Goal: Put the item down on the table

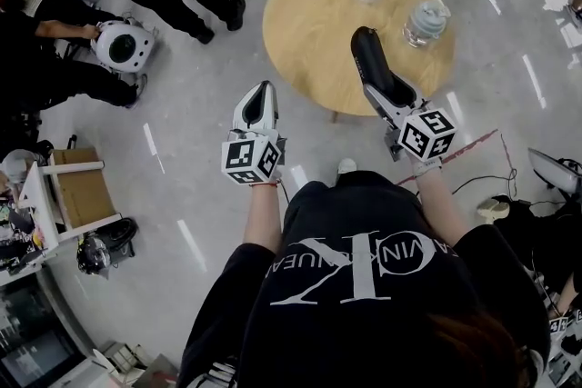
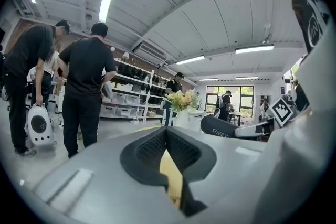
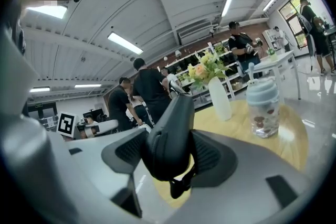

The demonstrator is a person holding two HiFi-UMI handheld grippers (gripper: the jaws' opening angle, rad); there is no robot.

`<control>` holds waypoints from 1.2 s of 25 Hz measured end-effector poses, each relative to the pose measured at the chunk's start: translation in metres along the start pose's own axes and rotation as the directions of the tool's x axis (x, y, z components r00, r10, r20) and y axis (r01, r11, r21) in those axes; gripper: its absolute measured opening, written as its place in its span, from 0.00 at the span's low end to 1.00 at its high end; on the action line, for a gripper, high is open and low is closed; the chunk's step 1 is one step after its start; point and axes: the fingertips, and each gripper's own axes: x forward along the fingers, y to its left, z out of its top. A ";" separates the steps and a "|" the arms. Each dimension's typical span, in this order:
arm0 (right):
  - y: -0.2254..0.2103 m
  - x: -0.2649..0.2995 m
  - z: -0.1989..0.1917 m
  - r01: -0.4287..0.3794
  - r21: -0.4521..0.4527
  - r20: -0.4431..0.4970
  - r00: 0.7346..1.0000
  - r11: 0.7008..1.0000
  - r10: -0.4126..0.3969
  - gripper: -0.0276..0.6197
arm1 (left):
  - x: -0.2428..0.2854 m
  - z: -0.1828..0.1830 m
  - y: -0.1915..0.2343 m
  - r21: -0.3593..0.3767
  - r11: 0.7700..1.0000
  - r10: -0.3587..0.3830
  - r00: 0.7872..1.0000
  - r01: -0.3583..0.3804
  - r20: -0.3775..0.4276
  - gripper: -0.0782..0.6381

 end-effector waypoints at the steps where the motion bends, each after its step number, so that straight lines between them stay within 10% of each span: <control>1: -0.003 0.001 0.000 -0.001 0.003 0.000 1.000 1.000 0.001 0.46 | 0.004 -0.001 -0.001 0.000 1.000 0.001 1.000 -0.001 -0.002 0.13; 30: -0.053 0.047 -0.017 0.141 0.090 -0.086 0.987 0.986 -0.133 0.46 | 0.096 -0.017 0.012 -0.011 0.988 -0.156 0.981 0.156 -0.117 0.13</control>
